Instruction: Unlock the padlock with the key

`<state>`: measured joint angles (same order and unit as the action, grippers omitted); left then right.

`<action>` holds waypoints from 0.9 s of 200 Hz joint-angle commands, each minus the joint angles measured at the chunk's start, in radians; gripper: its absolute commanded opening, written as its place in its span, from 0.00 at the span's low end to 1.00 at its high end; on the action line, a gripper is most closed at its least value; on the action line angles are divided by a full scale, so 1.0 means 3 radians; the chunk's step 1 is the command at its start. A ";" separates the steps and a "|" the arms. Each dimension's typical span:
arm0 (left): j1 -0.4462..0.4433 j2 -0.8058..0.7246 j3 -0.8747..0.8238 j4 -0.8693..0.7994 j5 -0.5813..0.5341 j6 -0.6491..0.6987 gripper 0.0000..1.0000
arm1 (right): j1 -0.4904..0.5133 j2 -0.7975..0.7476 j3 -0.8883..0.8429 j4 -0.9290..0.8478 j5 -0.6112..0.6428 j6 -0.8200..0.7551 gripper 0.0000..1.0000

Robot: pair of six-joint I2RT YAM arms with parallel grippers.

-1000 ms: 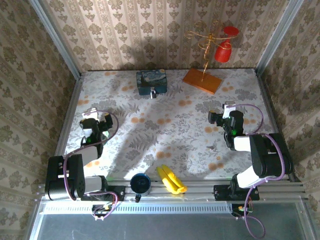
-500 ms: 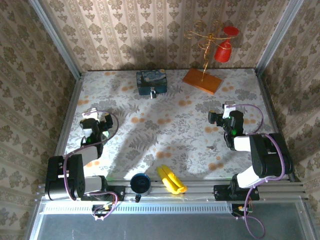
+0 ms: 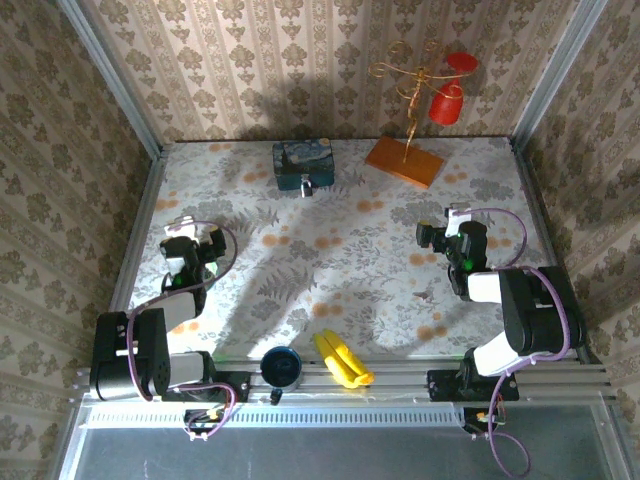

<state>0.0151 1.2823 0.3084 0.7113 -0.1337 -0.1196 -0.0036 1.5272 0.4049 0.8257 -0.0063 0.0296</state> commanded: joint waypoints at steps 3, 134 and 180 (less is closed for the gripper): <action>0.0021 0.0068 0.0096 0.0011 0.0063 0.0025 1.00 | 0.0012 -0.0003 0.0051 -0.0007 0.0067 0.0014 1.00; -0.0097 0.0202 0.1302 -0.1065 0.0163 -0.0262 1.00 | 0.0012 -0.0192 0.0206 -0.0393 0.0352 0.0115 1.00; -0.0258 0.0681 0.2046 -0.1345 0.0221 -0.0389 1.00 | 0.0032 -0.0645 0.0571 -0.1407 0.0533 0.0276 1.00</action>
<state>-0.0345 1.4185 0.8185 0.3794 -0.0925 -0.1921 -0.0021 1.4185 0.5167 0.5819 0.0837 0.0601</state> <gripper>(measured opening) 0.998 0.999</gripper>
